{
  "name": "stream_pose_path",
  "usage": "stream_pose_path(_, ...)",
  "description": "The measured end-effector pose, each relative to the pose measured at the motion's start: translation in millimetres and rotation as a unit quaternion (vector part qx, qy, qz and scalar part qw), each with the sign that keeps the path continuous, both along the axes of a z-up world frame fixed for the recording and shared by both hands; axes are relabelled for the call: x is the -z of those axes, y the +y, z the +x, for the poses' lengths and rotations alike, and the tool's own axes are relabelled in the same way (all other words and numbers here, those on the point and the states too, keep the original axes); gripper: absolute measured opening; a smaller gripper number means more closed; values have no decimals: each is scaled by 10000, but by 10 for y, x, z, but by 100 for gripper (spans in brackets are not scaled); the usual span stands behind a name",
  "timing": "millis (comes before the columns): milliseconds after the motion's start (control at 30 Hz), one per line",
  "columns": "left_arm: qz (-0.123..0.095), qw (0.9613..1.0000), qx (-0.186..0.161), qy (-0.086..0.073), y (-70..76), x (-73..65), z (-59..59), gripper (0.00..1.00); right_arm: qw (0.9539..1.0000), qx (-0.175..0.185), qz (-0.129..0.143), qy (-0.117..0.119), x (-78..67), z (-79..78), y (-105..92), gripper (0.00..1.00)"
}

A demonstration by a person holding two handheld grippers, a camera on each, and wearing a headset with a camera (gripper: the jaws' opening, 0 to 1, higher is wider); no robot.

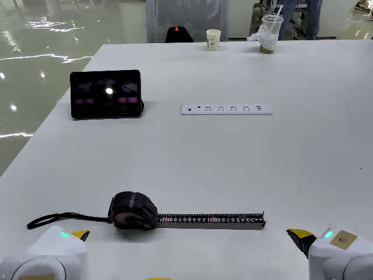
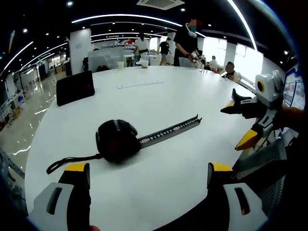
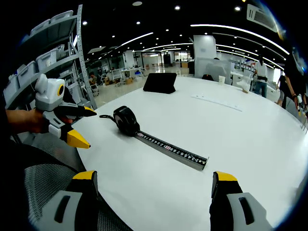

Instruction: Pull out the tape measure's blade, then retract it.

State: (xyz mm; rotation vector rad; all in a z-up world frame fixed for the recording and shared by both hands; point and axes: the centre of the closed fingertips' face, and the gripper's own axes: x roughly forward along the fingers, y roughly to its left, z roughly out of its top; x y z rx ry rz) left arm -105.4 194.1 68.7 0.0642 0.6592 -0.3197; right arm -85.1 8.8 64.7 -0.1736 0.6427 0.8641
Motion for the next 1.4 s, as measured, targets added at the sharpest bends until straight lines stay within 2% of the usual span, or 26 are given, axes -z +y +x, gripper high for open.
stream_pose_path(333, -22, 10000, 4, 46, -53, 34, 22, 99, 9999, -112, 2, 40, 30, -5, -15, 98)
stream_pose_path(1067, -77, 9994, -331, 49, -20, 66, 168, 99, 9984, -543, -88, 108, 64, 18, -45, 93)
stream_pose_path(1400, -37, 9991, -420, 38, 6, 91, 258, 99, 9974, -705, -177, 5, 50, 131, -92, 90)
